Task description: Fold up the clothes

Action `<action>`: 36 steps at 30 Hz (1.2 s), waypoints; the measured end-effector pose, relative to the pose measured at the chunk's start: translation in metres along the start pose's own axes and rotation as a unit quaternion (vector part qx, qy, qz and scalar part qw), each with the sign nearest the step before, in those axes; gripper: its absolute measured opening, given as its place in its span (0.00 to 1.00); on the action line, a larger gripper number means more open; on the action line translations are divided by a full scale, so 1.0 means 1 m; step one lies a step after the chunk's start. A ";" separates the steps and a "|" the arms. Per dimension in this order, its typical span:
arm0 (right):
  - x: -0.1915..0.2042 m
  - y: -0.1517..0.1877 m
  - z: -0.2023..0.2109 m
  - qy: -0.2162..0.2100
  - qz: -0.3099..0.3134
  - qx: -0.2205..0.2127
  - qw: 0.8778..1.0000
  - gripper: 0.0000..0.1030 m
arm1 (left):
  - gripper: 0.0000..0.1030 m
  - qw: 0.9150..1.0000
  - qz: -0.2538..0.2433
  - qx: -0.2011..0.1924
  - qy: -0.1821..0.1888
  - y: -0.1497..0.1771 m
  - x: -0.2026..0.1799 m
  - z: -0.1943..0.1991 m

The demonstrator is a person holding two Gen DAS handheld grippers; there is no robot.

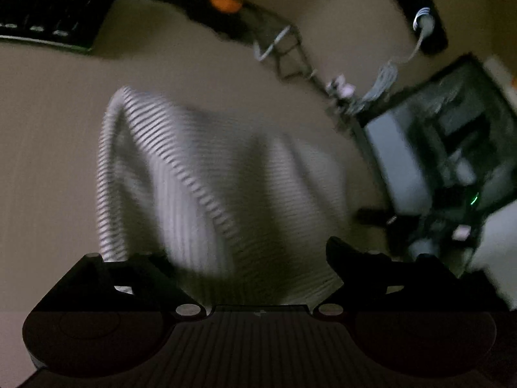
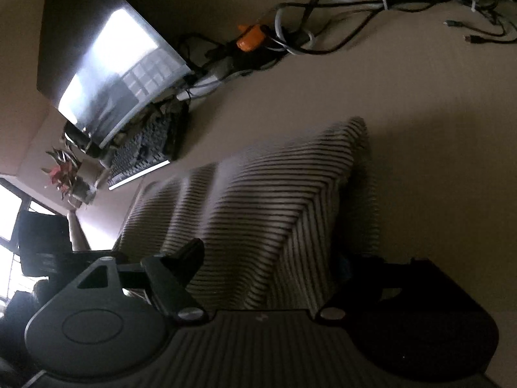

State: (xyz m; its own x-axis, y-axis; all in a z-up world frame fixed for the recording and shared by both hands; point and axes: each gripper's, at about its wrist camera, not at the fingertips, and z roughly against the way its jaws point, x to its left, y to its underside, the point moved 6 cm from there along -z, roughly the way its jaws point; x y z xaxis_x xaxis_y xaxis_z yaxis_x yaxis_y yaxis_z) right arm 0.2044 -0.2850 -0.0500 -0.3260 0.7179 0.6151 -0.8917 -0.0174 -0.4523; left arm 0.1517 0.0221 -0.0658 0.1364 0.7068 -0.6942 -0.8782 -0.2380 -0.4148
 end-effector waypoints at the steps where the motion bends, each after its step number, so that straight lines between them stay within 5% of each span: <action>1: 0.006 -0.002 0.002 -0.003 0.004 -0.005 1.000 0.80 | 0.90 1.000 -0.018 -0.007 0.015 -0.002 -0.012 0.006; 5: 0.024 0.005 0.029 0.000 0.059 -0.015 0.998 0.80 | 0.90 0.995 -0.094 -0.013 0.037 0.009 -0.045 0.038; 9: 0.001 0.019 0.043 0.084 0.069 -0.012 0.994 0.80 | 0.90 0.994 -0.112 0.000 -0.018 0.032 -0.038 0.059; 14: 0.016 0.016 0.053 0.182 0.133 -0.065 0.972 0.80 | 0.92 0.991 -0.102 -0.071 -0.043 0.005 -0.035 0.092; 19: 0.071 0.007 0.021 0.142 0.205 -0.102 0.963 0.80 | 0.93 0.987 -0.128 -0.091 -0.037 -0.028 -0.054 0.048; 22: 0.077 0.019 -0.021 0.131 0.223 -0.054 0.965 0.80 | 0.93 0.991 -0.110 -0.044 -0.056 -0.024 -0.035 0.005; 24: 0.074 0.042 -0.041 0.165 0.276 -0.027 0.947 0.81 | 0.93 0.991 -0.108 -0.015 -0.080 -0.013 -0.019 -0.013; 27: 0.076 0.077 -0.039 0.201 0.365 -0.029 0.909 0.86 | 0.93 0.987 -0.136 -0.023 -0.086 0.000 -0.017 0.004; 32: 0.077 0.078 -0.005 0.205 0.335 -0.036 0.919 0.88 | 0.93 0.986 -0.133 -0.044 -0.095 -0.004 -0.036 0.029; 36: 0.096 0.089 -0.015 0.204 0.369 -0.036 0.906 0.91 | 0.95 0.984 -0.148 -0.064 -0.076 -0.006 -0.058 0.026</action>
State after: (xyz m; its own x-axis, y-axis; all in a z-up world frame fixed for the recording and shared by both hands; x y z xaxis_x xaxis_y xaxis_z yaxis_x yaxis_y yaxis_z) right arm 0.0982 -0.2079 -0.0410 -0.6683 0.7274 -0.1558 -0.4509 -0.5627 -0.6929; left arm 0.1370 -0.0004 -0.0077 0.2989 0.8472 -0.4392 -0.7438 -0.0814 -0.6634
